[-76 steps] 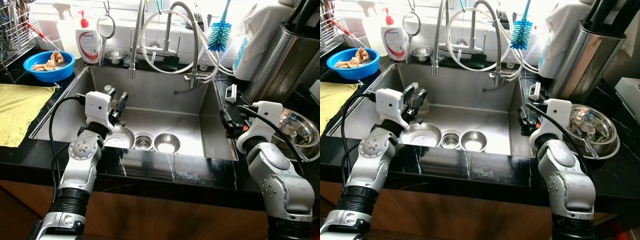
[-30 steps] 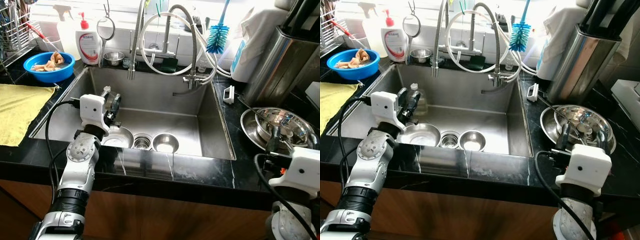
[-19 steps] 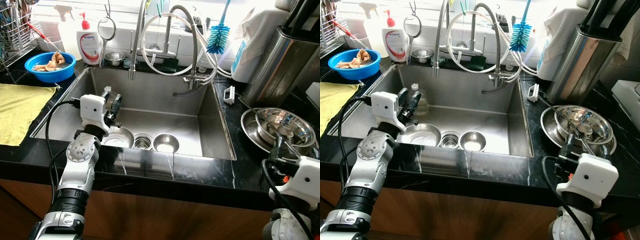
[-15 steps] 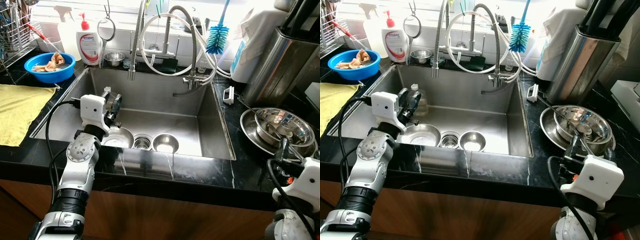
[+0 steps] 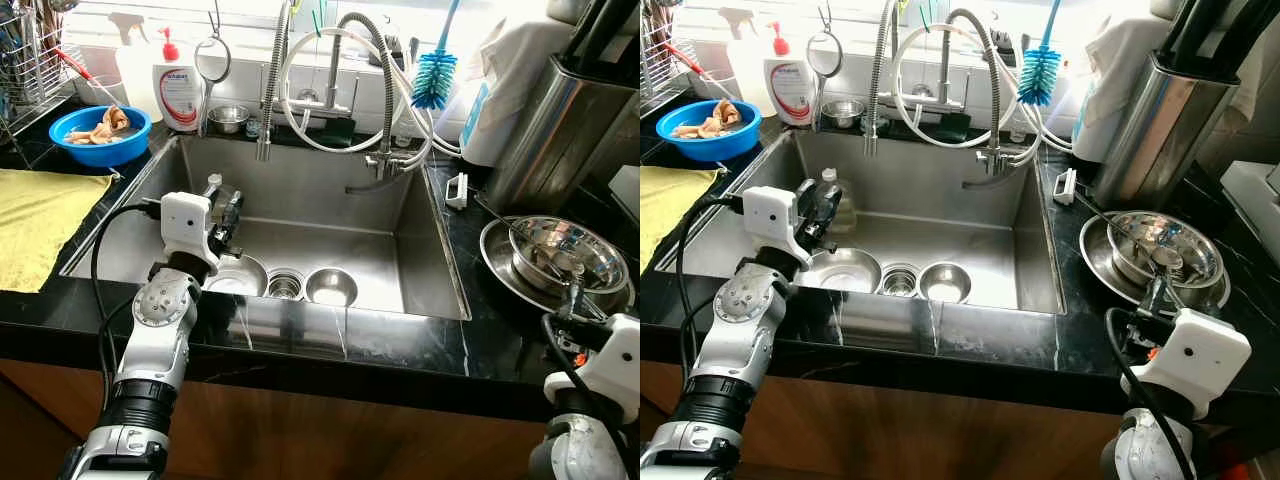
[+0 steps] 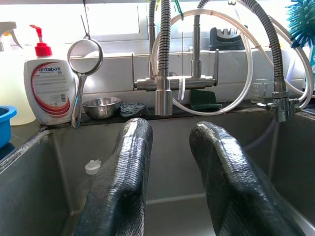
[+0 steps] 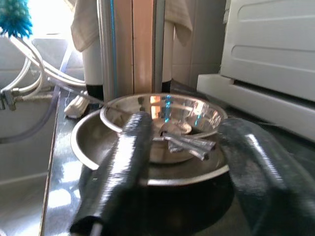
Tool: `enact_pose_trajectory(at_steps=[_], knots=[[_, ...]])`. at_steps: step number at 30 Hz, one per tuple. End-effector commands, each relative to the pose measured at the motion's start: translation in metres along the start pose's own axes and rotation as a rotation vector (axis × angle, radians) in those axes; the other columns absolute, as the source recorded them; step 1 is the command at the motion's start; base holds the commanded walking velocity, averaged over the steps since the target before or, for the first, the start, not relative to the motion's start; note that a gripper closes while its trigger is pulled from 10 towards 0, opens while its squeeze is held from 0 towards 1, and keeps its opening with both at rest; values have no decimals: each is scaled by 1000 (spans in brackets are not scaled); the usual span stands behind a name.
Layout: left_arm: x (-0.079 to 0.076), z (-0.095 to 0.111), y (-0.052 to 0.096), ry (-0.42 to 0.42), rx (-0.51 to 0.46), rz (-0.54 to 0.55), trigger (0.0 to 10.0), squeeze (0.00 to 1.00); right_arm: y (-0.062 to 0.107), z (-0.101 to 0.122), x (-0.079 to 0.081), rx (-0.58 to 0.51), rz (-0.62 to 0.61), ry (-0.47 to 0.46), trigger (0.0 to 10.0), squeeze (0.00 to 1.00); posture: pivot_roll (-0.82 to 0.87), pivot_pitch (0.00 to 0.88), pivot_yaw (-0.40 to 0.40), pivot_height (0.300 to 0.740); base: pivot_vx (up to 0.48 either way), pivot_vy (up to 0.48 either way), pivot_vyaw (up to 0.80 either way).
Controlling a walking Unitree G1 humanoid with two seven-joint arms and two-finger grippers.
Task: Kitchen organization
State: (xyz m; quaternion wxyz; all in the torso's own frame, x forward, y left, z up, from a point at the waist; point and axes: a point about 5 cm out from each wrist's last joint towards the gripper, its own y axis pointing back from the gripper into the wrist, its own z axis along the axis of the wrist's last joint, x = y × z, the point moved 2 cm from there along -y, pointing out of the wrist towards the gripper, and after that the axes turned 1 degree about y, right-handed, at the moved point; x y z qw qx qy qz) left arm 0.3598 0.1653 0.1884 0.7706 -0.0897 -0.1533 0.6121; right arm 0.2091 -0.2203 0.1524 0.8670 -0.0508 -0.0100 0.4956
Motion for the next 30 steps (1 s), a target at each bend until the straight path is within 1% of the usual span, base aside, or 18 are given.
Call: enact_pose_trajectory(at_steps=[1, 3, 4, 5, 8, 9, 10, 13, 14, 15, 16, 17, 25, 26, 27, 28, 29, 30], knots=[[-4, 2, 0, -15, -7, -19, 10000, 0, -1, -2, -1, 19, -5, -10, 0, 0, 79, 0, -91, 740, 0, 0, 0], [-4, 2, 0, -15, -6, -18, 10000, 0, -2, -3, 0, 23, 3, -12, 0, 0, 80, 0, -92, 740, 0, 0, 0], [-4, 2, 0, -15, -6, -18, 10000, 0, -3, -3, 0, 25, 2, -8, 2510, 0, 80, 0, -92, 740, 0, 0, 0], [-4, 2, 0, -15, -6, -19, 10000, 0, -3, -3, 0, 28, 2, -9, 3804, 0, 80, 0, -92, 740, 0, 0, 0], [-4, 2, 0, -15, -6, -19, 10000, 0, -4, -3, 1, 26, 7, -11, 2353, 0, 81, 0, -91, 740, 0, 0, 0], [-4, 2, 0, -15, -6, -20, 10000, 0, -4, -3, 1, 25, 8, -11, 3647, 0, 81, 0, -91, 740, 0, 0, 0], [-5, 2, 0, -15, -6, -21, 10000, 0, -5, -3, 1, 26, 7, -11, 10000, 0, 81, 0, -91, 740, 0, 0, 0], [-4, 2, -1, -16, -5, -20, 10000, 0, -6, -2, 0, 26, 2, -9, 10000, 0, 81, 0, -91, 740, 0, 0, 0], [-4, 2, -1, -17, -5, -20, 10000, 0, -7, -2, 0, 25, 0, -10, 7765, 0, 82, 0, -92, 740, 0, 0, 0], [-4, 2, -1, -17, -6, -20, 10000, 0, -7, -2, 0, 24, 0, -10, 7765, 0, 82, 0, -91, 740, 0, 0, 0], [-4, 2, -1, -17, -6, -20, 10000, 0, -7, -1, 0, 22, 1, -12, 980, 0, 82, 0, -91, 740, 0, 0, 0], [-4, 2, -2, -16, -6, -20, 10000, 0, -8, 0, 0, 17, 3, -16, 0, 0, 80, 0, -91, 740, 0, 0, 0], [-5, 2, -2, -14, -4, -21, 10000, 0, -11, 3, 1, 9, 0, -17, 353, 0, 81, 0, -91, 740, 0, 0, 0], [-5, 2, -2, -13, -4, -21, 10000, 0, -11, 3, 1, 8, -2, -18, 3333, 0, 80, 0, -91, 740, 0, 0, 0], [-5, 2, -2, -13, -4, -21, 10000, 0, -11, 3, 1, 8, -2, -18, 3333, 0, 80, 0, -91, 740, 0, 0, 0], [-4, 2, -2, -13, -5, -21, 10000, 0, -11, 3, 1, 9, -3, -19, 4706, 0, 79, 0, -89, 740, 0, 0, 0], [-5, 2, -2, -13, -5, -21, 10000, 0, -11, 3, 1, 9, -3, -20, 10000, 0, 80, 0, -90, 740, 0, 0, 0], [-5, 2, -2, -12, -5, -22, 10000, 0, -11, 3, 1, 10, -3, -21, 10000, 0, 80, 0, -90, 740, 0, 0, 0]])
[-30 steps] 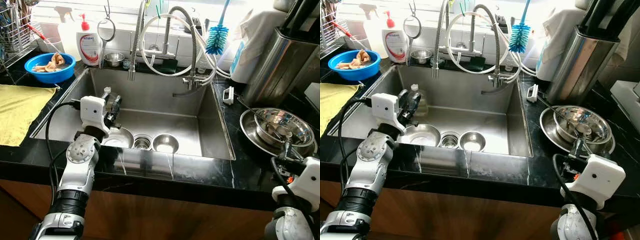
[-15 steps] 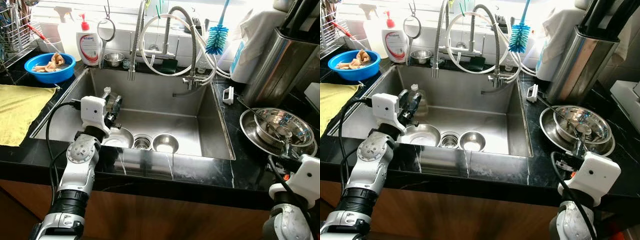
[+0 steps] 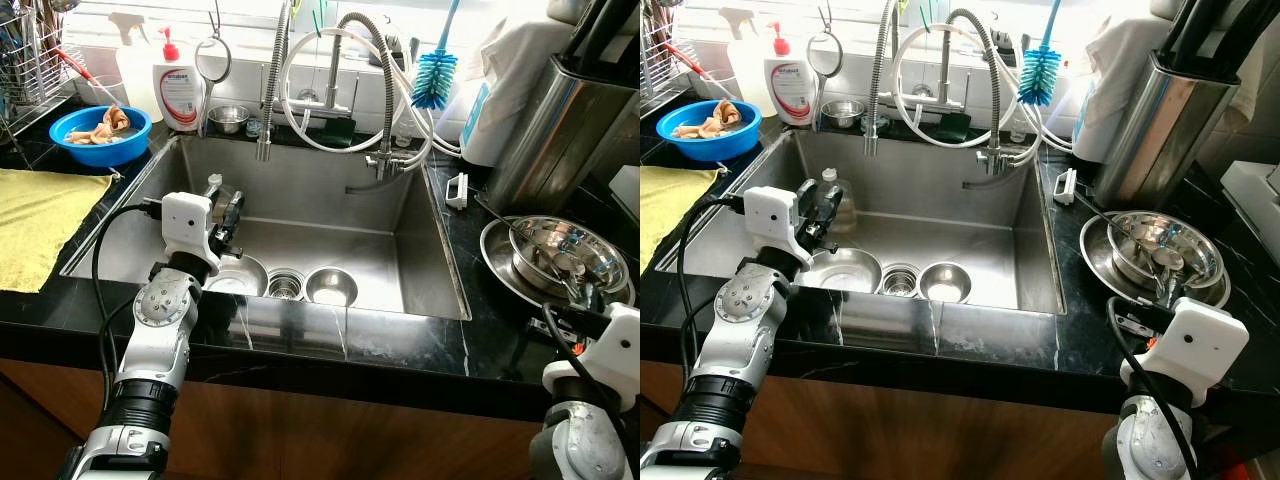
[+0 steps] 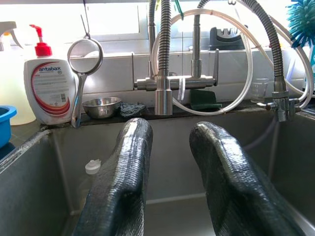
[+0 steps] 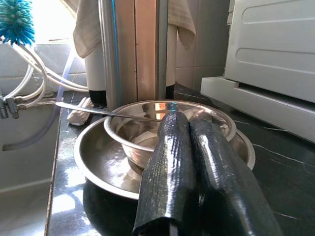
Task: Kitchen organization
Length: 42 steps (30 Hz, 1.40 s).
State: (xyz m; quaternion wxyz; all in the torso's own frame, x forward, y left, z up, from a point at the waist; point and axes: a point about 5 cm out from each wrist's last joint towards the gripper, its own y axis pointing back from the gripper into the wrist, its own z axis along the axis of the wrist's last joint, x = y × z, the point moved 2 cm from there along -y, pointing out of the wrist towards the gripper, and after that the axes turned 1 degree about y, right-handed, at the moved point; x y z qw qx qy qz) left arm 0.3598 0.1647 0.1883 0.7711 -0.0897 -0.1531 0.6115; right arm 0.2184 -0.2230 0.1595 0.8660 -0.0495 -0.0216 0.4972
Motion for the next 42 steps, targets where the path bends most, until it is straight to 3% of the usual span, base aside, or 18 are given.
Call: enact_pose_trajectory(at_steps=[1, 11, 27, 42], knots=[[-4, 2, -2, -12, -5, -22, 10000, 0, -1, -3, -1, 18, -8, 0, 10000, 0, 80, 0, -89, 740, 0, 0, 0], [-5, 2, -3, -12, -8, -23, 10000, 0, -5, 3, -1, -5, -19, -11, 10000, 0, 79, 0, -88, 740, 0, 0, 0], [-3, 4, -4, -14, -14, -20, 10000, 0, -8, 24, 20, -76, 71, -82, 10000, 0, 84, 0, -91, 740, 0, 0, 0], [-2, 6, -6, -14, -21, -19, 10000, 0, -8, 34, 34, -124, 144, -93, 10000, 0, 86, 0, -91, 740, 0, 0, 0]])
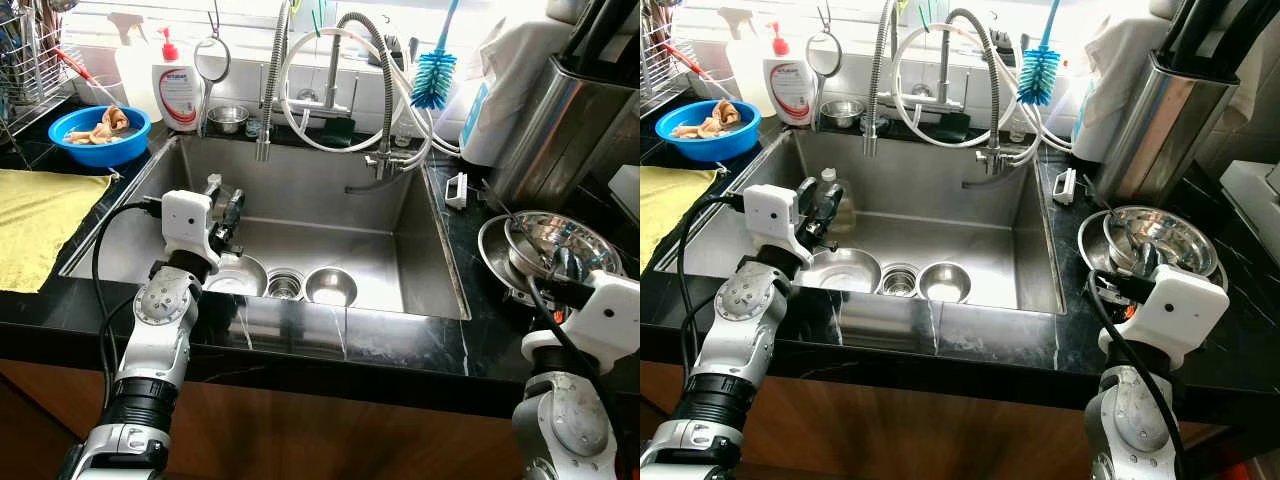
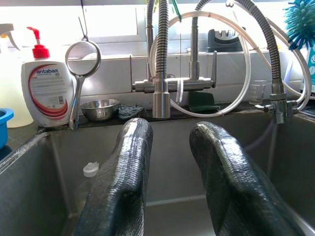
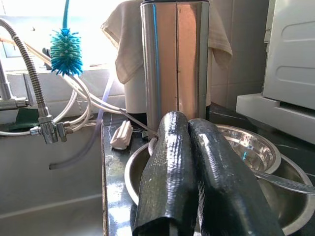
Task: Kitchen organization
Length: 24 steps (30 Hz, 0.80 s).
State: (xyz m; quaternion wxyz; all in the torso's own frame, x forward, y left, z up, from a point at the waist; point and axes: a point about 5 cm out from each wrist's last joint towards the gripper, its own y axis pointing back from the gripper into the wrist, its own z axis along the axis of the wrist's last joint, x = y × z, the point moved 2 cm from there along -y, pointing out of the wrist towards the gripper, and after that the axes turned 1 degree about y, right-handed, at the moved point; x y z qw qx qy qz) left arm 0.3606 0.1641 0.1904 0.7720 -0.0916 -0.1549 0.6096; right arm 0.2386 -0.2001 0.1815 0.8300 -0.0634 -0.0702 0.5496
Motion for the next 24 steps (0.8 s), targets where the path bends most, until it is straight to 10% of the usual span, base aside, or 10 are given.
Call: enact_pose_trajectory(at_steps=[1, 24], knots=[[-2, 4, -4, -14, -15, -16, 10000, 0, -2, 13, 6, -54, 28, -15, 10000, 0, 86, 0, -89, 740, 0, 0, 0], [-1, 6, -5, -14, -19, -23, 10000, 0, -1, 22, 23, -113, 85, -29, 10000, 0, 91, 0, -89, 740, 0, 0, 0]])
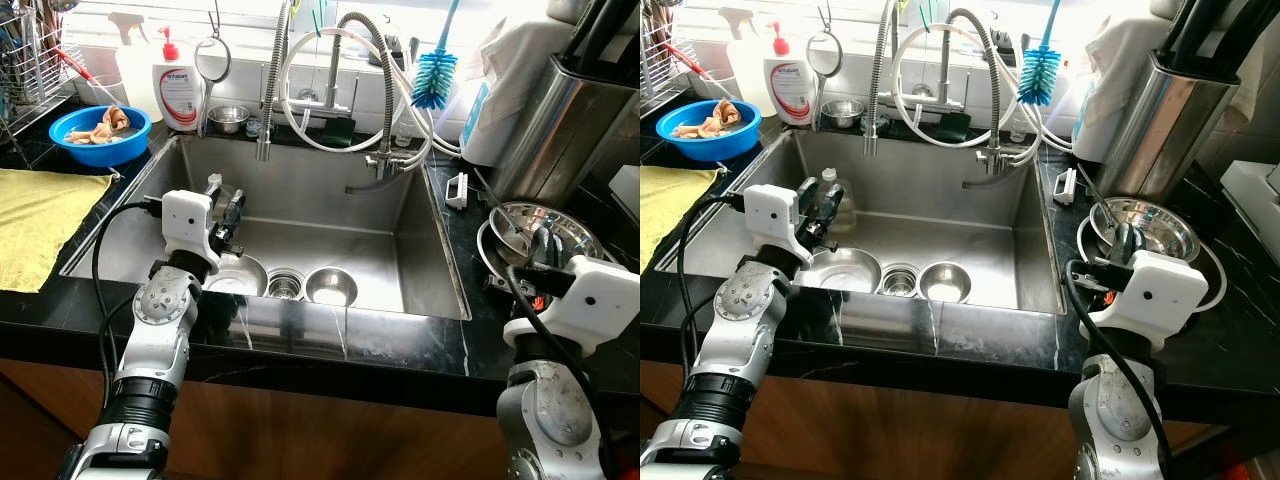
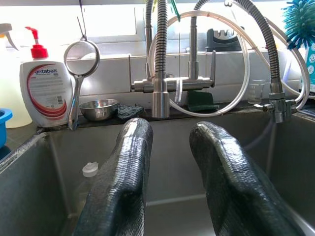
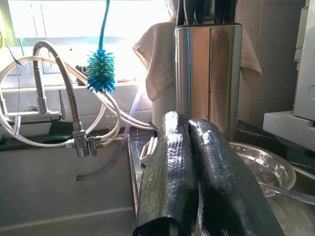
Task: Kitchen organization
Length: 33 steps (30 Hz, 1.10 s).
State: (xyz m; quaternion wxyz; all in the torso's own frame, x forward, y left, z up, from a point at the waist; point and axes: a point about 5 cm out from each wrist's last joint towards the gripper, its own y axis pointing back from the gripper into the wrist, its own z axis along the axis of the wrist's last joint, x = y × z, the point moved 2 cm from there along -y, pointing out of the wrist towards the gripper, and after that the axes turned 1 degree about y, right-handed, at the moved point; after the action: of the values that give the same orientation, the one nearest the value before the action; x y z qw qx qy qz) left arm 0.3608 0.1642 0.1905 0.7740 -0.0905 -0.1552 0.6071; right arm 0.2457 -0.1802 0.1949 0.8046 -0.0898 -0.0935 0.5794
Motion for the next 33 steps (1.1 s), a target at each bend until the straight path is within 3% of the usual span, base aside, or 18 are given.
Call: enact_pose_trajectory(at_steps=[1, 9, 14, 15, 16, 21, 26, 29, 33], knots=[[-1, 6, -6, -13, -21, -16, 10000, 0, -1, 11, 2, -49, 9, -9, 10000, 0, 92, 0, -89, 740, 0, 0, 0], [-2, 6, -6, -10, -25, -16, 10000, 0, -3, 14, 10, -66, 63, 27, 10000, 0, 89, 0, -91, 740, 0, 0, 0], [-4, 5, -6, -7, -21, -15, 10000, 0, -8, 0, 32, 64, 236, -48, 10000, 0, 82, 0, -92, 740, 0, 0, 0], [-4, 4, -6, -5, -19, -15, 10000, 0, -9, -4, 46, 102, 350, -49, 10000, 0, 82, 0, -91, 740, 0, 0, 0], [-4, 4, -6, -4, -19, -15, 10000, 0, -9, -6, 48, 118, 366, -50, 10000, 0, 82, 0, -91, 740, 0, 0, 0], [-8, 2, -5, 2, -14, -25, 10000, 0, -26, 6, 67, 60, 485, -15, 10000, 0, 83, 0, -89, 740, 0, 0, 0], [-9, 1, -5, 2, -13, -27, 10000, 0, -35, 5, 74, 85, 552, 7, 10000, 0, 94, 0, -96, 740, 0, 0, 0], [-4, -2, -3, -8, 1, -20, 10000, 0, -44, -14, 74, 167, 588, 48, 10000, 0, 103, 0, -101, 740, 0, 0, 0], [-2, -4, -1, -19, 8, -31, 10000, 0, -49, -23, 70, 192, 588, 57, 10000, 0, 107, 0, -101, 740, 0, 0, 0]])
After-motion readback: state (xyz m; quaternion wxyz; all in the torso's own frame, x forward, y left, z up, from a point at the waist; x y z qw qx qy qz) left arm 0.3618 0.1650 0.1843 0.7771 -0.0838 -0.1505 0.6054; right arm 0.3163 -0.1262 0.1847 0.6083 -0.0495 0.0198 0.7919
